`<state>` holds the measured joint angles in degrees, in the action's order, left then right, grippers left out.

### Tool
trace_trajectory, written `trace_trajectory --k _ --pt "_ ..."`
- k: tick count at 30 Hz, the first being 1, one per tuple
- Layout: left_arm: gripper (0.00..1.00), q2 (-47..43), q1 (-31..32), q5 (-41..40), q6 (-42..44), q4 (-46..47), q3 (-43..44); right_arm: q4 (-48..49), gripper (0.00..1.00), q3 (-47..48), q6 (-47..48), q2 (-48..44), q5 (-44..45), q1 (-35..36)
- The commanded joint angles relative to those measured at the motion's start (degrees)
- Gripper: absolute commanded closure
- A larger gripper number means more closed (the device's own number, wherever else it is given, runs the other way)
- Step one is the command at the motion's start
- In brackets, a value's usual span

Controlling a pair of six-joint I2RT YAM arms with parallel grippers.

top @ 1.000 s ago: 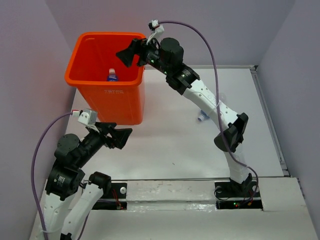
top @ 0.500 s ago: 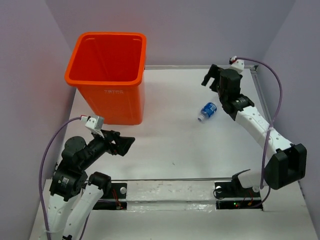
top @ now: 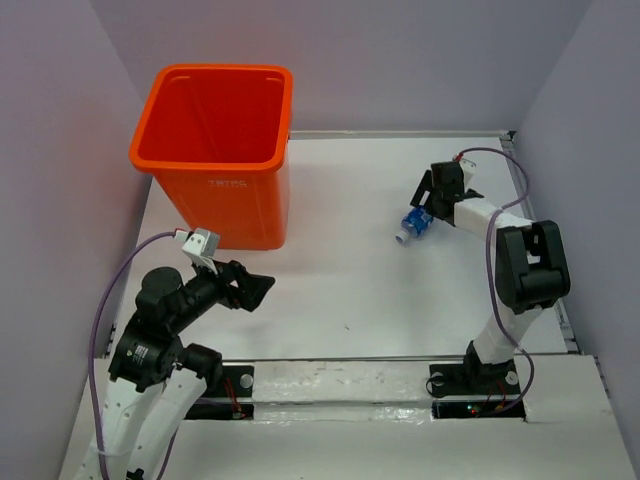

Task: Put the plastic bottles in the bin

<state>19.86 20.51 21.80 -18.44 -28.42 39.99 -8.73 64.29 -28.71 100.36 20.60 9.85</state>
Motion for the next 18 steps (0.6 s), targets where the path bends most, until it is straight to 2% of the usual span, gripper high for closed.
trace_trajectory --k 1,3,4,7,9,12,15,18 --pt "0.01 0.8 -0.1 2.8 1.3 3.1 -0.3 3.6 0.27 1.9 -4.9 3.5 -3.2 -0.4" --pt "0.01 1.4 -0.1 2.8 1.3 3.0 -0.3 10.2 0.45 -0.4 -5.8 0.0 -5.6 -0.4" --pt "0.01 1.6 -0.1 2.8 1.4 3.0 -0.3 12.7 0.49 -3.5 -6.0 -2.0 -6.1 -0.4" --pt "0.01 1.5 -0.1 3.0 1.5 3.0 -0.3 15.6 0.55 -5.1 -3.5 -10.4 -7.5 -0.4" --pt "0.01 1.3 -0.1 3.0 1.5 3.2 -0.4 15.2 0.56 -4.8 -1.6 -15.4 -8.0 0.7" --pt "0.01 1.4 -0.4 3.4 1.6 3.5 -0.4 13.1 0.56 -1.6 1.5 -28.1 -10.7 5.0" --pt "0.01 1.9 -1.1 4.5 2.0 3.6 -0.4 13.7 0.56 5.2 5.6 -32.7 -12.0 12.7" --pt "0.01 2.3 -1.6 4.6 2.2 3.5 -0.5 19.2 0.56 12.8 8.3 -33.6 -15.2 19.2"
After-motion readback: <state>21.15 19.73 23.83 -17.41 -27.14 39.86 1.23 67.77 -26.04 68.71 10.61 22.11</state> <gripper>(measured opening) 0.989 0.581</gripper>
